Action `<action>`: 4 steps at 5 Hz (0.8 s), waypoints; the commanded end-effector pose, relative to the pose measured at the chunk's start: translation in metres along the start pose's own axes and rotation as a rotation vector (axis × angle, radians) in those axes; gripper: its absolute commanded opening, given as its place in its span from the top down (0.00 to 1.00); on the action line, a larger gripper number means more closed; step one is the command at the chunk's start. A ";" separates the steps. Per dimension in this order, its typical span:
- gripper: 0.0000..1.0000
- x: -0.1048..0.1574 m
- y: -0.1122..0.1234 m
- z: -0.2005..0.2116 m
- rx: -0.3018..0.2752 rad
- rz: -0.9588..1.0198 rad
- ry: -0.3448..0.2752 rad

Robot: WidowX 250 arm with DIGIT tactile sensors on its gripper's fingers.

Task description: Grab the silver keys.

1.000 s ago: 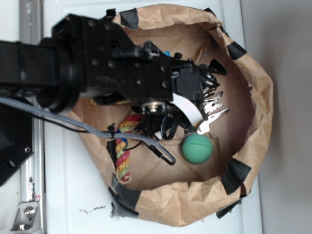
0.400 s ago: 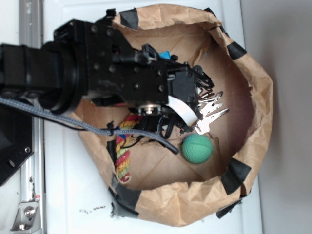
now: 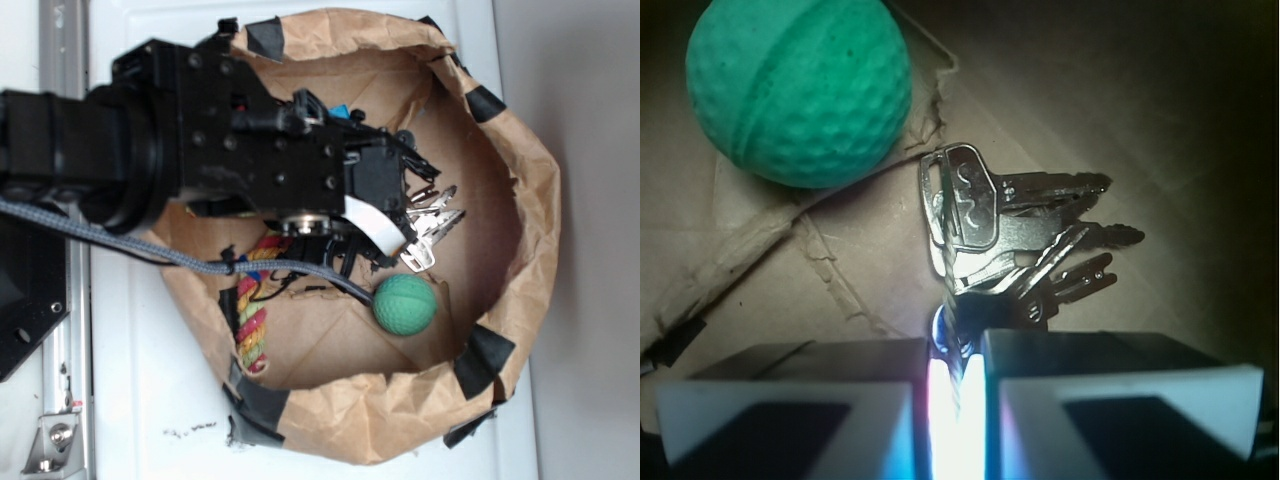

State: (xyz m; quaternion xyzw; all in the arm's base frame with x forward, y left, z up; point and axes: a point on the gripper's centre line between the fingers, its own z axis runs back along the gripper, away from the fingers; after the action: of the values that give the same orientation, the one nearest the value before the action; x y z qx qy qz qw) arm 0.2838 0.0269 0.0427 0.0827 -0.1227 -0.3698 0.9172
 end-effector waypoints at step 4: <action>1.00 0.013 0.010 0.068 -0.133 0.042 -0.100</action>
State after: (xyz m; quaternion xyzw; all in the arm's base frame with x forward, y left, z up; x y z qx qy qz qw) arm 0.2724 0.0229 0.0924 -0.0260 -0.1124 -0.3683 0.9225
